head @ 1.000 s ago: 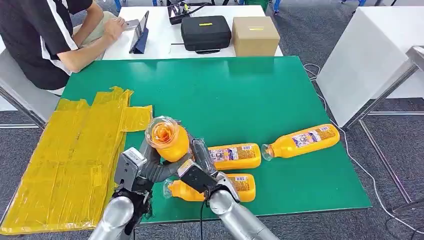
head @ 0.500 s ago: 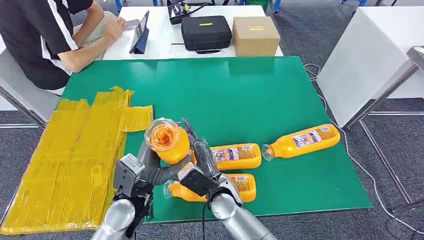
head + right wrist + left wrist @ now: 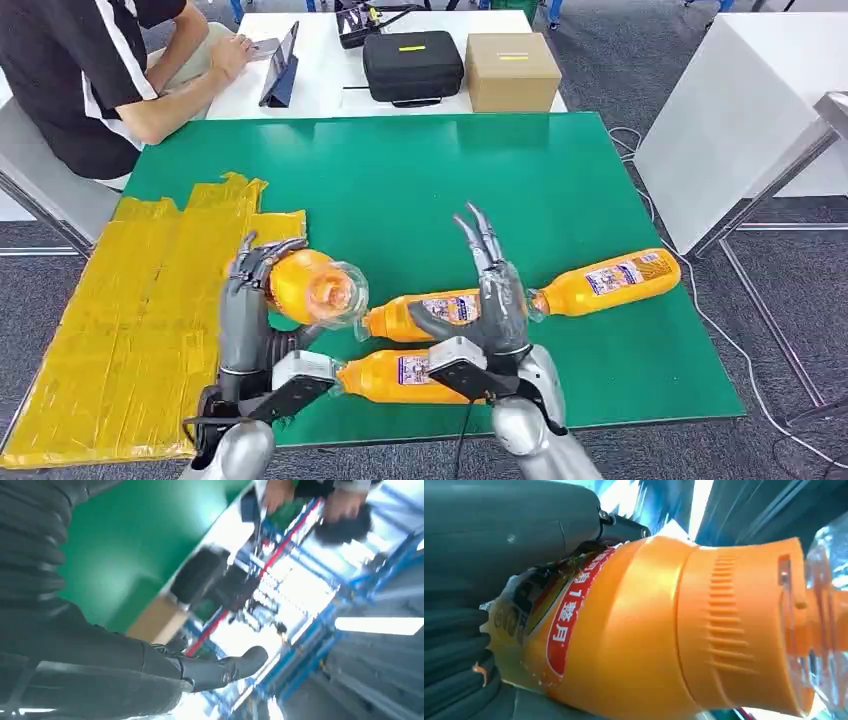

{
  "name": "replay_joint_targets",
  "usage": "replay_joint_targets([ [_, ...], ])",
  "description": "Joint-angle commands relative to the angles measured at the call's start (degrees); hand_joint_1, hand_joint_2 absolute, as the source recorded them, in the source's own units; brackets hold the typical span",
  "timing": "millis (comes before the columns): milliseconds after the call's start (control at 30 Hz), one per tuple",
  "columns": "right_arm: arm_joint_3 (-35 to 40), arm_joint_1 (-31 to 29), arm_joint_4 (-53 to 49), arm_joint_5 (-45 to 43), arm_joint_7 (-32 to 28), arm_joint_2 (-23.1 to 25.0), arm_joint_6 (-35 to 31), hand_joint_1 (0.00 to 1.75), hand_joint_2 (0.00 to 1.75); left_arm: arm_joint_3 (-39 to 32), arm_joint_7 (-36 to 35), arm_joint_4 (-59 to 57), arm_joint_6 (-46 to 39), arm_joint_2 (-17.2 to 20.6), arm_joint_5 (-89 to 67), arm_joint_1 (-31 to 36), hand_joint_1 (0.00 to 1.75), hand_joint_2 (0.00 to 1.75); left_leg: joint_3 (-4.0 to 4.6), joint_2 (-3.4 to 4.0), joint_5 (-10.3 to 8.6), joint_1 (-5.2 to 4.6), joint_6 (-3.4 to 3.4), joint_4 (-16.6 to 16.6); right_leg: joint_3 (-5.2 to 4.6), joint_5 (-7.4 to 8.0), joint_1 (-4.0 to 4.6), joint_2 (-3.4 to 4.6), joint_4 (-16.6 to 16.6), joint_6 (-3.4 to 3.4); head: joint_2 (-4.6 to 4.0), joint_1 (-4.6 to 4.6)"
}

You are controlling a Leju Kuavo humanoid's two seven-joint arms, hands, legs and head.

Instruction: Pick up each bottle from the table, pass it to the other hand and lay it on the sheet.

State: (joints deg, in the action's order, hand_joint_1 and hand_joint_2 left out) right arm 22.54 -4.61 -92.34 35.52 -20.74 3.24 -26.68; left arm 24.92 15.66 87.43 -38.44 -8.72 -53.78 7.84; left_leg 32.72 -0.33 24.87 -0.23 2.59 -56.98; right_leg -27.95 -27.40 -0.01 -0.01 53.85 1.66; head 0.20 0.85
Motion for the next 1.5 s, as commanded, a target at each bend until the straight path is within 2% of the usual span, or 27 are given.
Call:
replay_joint_targets([
  [33, -6.74, 5.3, -5.83, -3.35, -1.73, -6.4, -2.52, 0.0, 1.75, -14.08, -8.95, 7.89, -1.56, 0.29, -36.22, -1.45, 1.75, 1.75, -0.07, -0.02, 0.03, 0.01, -0.12, 0.0, 0.1, -0.03, 0.0, -0.04, -0.03, 0.0, -0.02, -0.02],
  [67, -6.82, 5.56, -5.58, -3.41, -1.78, -6.39, -2.63, 0.0, 1.75, -17.28, -6.63, 8.47, -1.56, 3.06, -36.22, -1.39, 1.75, 1.75, -0.11, 0.01, 0.06, 0.0, -0.17, -0.02, 0.13, -0.06, -0.02, -0.03, 0.0, 0.0, -0.02, -0.02],
  [233, -7.04, 6.14, -5.67, -3.39, -1.77, -6.32, -2.84, 0.0, 1.75, -18.46, -5.44, 7.36, -1.56, 3.32, -36.22, -1.38, 1.75, 1.75, -0.12, 0.21, 0.03, 0.01, -0.18, 0.06, 0.06, 0.0, 0.01, 0.18, 0.0, -0.06, -0.02, -0.02],
  [300, -7.0, 7.45, -6.2, -3.24, -1.75, -6.21, -2.99, 0.0, 1.75, -25.09, -0.9, 6.85, -1.56, 7.02, -36.22, -1.53, 1.75, 1.75, -0.1, 0.15, 0.0, 0.02, -0.15, 0.07, 0.02, 0.0, 0.01, 0.11, 0.0, -0.06, 0.0, -0.02],
  [367, -7.01, 8.29, -6.3, -3.02, -1.74, -6.36, -3.01, 0.0, 1.75, -25.18, -2.87, 3.49, -1.56, 11.75, -36.22, -0.32, 1.75, 1.75, -0.25, 0.17, 0.02, 0.03, -0.18, 0.15, 0.15, -0.02, -0.01, 0.15, -0.04, -0.07, -0.02, 0.0],
  [400, -7.2, 8.73, -6.39, -2.62, -1.59, -6.24, -2.91, 0.0, 1.75, -8.57, -22.5, -6.55, 1.83, 27.82, -36.22, 11.77, 1.75, 1.75, -0.19, 0.2, 0.03, 0.03, -0.15, 0.11, 0.11, -0.01, 0.0, 0.18, 0.0, -0.06, 0.0, 0.0],
  [433, -7.34, 8.89, -6.46, -2.38, -1.6, -6.14, -2.85, 0.0, 1.75, 11.68, -39.32, -12.09, 7.0, 29.98, -36.22, 26.85, 1.75, 1.75, -0.29, 0.13, -0.01, 0.03, -0.24, 0.21, 0.21, -0.02, 0.0, 0.09, -0.02, -0.11, -0.02, 0.0],
  [467, -7.36, 8.96, -6.49, -2.27, -1.53, -6.16, -2.7, 0.0, 1.75, 18.88, -46.52, -15.21, 6.68, 29.28, -36.22, 27.74, 1.75, 1.75, 0.41, -0.99, -0.24, 0.18, -0.19, -0.19, -0.11, -0.11, 0.14, -1.03, 0.29, -0.1, -0.02, -0.04],
  [500, -7.43, 9.05, -6.56, -2.22, -1.44, -6.14, -2.62, 0.0, 1.75, 26.08, -53.72, -16.81, 6.64, 28.68, -36.22, 27.94, 1.75, 1.75, 0.06, -0.8, -0.13, 0.17, -0.13, -0.19, -0.4, -0.17, 0.1, -0.85, 0.19, -0.07, -0.02, -0.02],
  [533, -7.58, 9.28, -6.8, -2.15, -1.33, -6.14, -2.51, 0.0, 1.75, 27.32, -55.66, -19.51, 7.0, 27.65, -36.22, 27.87, 1.75, 1.75, 0.29, -1.24, -0.33, 0.2, -0.17, -0.21, -0.8, -0.14, 0.1, -1.35, 0.23, -0.07, -0.02, 0.0],
  [567, -7.58, 9.28, -6.8, -2.15, -1.33, -6.14, -2.51, 0.0, 1.75, 27.32, -55.66, -19.51, 7.0, 27.65, -36.22, 27.87, 1.75, 1.75, 0.31, -1.32, -0.48, 0.2, -0.28, -0.05, -0.81, -0.12, 0.05, -1.41, 0.12, -0.12, -0.02, 0.33],
  [600, -7.71, 9.25, -6.89, -2.13, -1.09, -6.0, -2.13, 0.0, 1.75, 26.09, -55.66, -20.33, 11.7, 28.46, -36.22, 28.79, 1.75, 1.75, 0.37, -0.97, -0.56, 0.24, -0.41, 0.11, -1.0, 0.03, 0.07, -0.92, 0.01, -0.14, -0.02, 0.2],
  [633, -7.9, 9.33, -6.91, -2.07, -0.97, -5.8, -2.05, 0.0, 1.75, 24.85, -55.66, -21.58, 11.87, 27.1, -36.22, 27.27, 1.75, 1.75, 0.3, -0.48, -0.47, 0.11, -0.47, 0.16, -1.02, 0.16, -0.05, -0.47, 0.09, -0.28, -0.02, -0.09],
  [667, -8.12, 9.63, -7.07, -1.98, -0.88, -5.56, -1.87, 0.0, 1.75, 23.53, -55.66, -23.23, 11.96, 25.52, -36.22, 25.96, 1.75, 1.75, 0.14, -0.25, -0.39, 0.06, -0.5, 0.17, -0.86, 0.12, -0.09, -0.28, 0.13, -0.25, -0.02, 0.04],
  [700, -8.34, 10.12, -7.35, -1.8, -0.86, -5.28, -1.66, 0.0, 1.75, 22.93, -55.66, -25.12, 12.21, 24.33, -36.22, 25.45, 1.75, 1.75, 0.16, -0.26, -0.4, 0.14, -0.39, 0.12, -0.16, 0.12, 0.02, -0.26, 0.16, -0.23, 0.0, -0.02],
  [733, -8.48, 10.92, -7.74, -1.59, -0.89, -5.09, -1.5, 0.0, 1.75, 22.67, -55.66, -27.19, 12.29, 23.48, -36.22, 25.42, 1.75, 1.75, 0.03, -0.2, -0.38, 0.12, -0.4, 0.18, -0.02, 0.11, 0.0, -0.2, 0.1, -0.21, -0.02, 0.09],
  [800, -8.97, 12.18, -8.27, -1.05, -0.9, -4.42, -0.67, 0.0, 1.75, 21.19, -55.66, -29.44, 13.46, 22.18, -36.22, 24.54, 1.75, 1.75, 0.24, 0.06, -0.4, 0.0, -0.38, 0.07, -0.35, 0.16, -0.04, 0.07, 0.26, -0.21, -0.02, -0.02],
  [867, -8.91, 12.53, -8.29, -0.93, -1.01, -4.27, -0.6, 0.0, 1.75, 20.92, -55.66, -30.28, 13.62, 22.07, -36.22, 24.56, 1.75, 1.75, 0.23, 0.04, -0.39, -0.02, -0.42, 0.06, -0.37, 0.13, -0.07, 0.05, 0.25, -0.23, 0.0, -0.02],
  [933, -9.41, 12.31, -7.99, -0.88, -1.35, -3.34, 0.4, 0.0, 1.75, 21.61, -55.66, -31.7, 19.24, 21.95, -36.22, 25.15, 1.75, 1.75, 0.29, -0.05, -0.4, -0.06, -0.46, 0.05, -0.46, 0.11, -0.11, -0.05, 0.27, -0.25, -0.02, -0.02],
  [1033, -10.07, 12.24, -7.86, -0.81, -1.85, -2.04, 2.77, 0.0, 1.75, 19.85, -55.66, -38.28, 20.76, 16.64, -36.22, 23.37, 1.75, 1.75, 0.35, -0.04, -0.43, -0.1, -0.41, 0.1, -0.55, 0.15, -0.17, -0.03, 0.25, -0.22, -0.02, -0.02],
  [1100, -10.4, 12.41, -7.72, -0.62, -1.54, -1.97, 3.49, 0.0, 1.75, 19.09, -55.66, -40.52, 20.55, 15.33, -36.22, 23.0, 1.75, 1.75, 0.36, 0.02, -0.43, -0.08, -0.42, 0.1, -0.59, 0.16, -0.15, 0.01, 0.26, -0.22, -0.02, -0.06],
  [1200, -11.03, 12.54, -6.85, -0.78, -1.4, -2.0, 4.32, 0.0, 1.75, 12.91, -51.63, -42.22, 20.87, 12.38, -36.22, 21.13, 1.75, 1.75, 0.31, -0.09, -0.4, -0.05, -0.44, 0.09, -0.49, 0.13, -0.13, -0.1, 0.24, -0.21, -0.02, -0.02],
  [1267, -11.07, 12.6, -6.41, -0.91, -1.57, -1.8, 4.54, 0.0, 1.75, 10.73, -50.85, -42.08, 21.03, 12.08, -36.22, 20.74, 1.75, 1.75, 0.43, 0.05, -0.4, -0.05, -0.38, 0.06, -0.65, 0.17, -0.12, 0.05, 0.3, -0.2, 0.0, -0.02],
  [1300, -11.2, 12.61, -6.24, -0.93, -1.64, -1.59, 4.57, 0.0, 1.75, 5.17, -47.17, -41.36, 20.35, 10.5, -36.22, 19.37, 1.75, 1.75, 0.34, 0.09, -0.36, -0.04, -0.42, 0.07, -0.55, 0.15, -0.12, 0.07, 0.27, -0.2, -0.02, -0.02],
  [1367, -11.34, 12.6, -6.15, -0.95, -1.62, -1.46, 4.69, 0.0, 1.75, 1.04, -43.9, -40.63, 20.26, 9.55, -36.22, 18.66, 1.75, 1.75, 0.43, 0.07, -0.38, -0.06, -0.41, 0.05, -0.64, 0.15, -0.12, 0.05, 0.31, -0.21, 0.0, 0.0],
  [1400, -11.56, 12.45, -5.88, -1.09, -1.5, -1.26, 5.13, 0.0, 1.75, -5.5, -39.69, -39.54, 20.15, 7.51, -35.56, 17.45, 1.75, 1.75, 0.51, 0.07, -0.39, -0.04, -0.4, 0.02, -0.71, 0.17, -0.1, 0.06, 0.33, -0.22, -0.02, -0.02],
  [1500, -11.67, 12.37, -5.78, -1.06, -1.56, -1.19, 5.22, 0.0, 1.75, -6.83, -38.59, -39.03, 20.45, 7.38, -36.22, 17.28, 1.75, 1.75, 0.49, 0.07, -0.39, -0.06, -0.42, 0.02, -0.69, 0.17, -0.1, 0.06, 0.33, -0.22, -0.02, -0.02],
])
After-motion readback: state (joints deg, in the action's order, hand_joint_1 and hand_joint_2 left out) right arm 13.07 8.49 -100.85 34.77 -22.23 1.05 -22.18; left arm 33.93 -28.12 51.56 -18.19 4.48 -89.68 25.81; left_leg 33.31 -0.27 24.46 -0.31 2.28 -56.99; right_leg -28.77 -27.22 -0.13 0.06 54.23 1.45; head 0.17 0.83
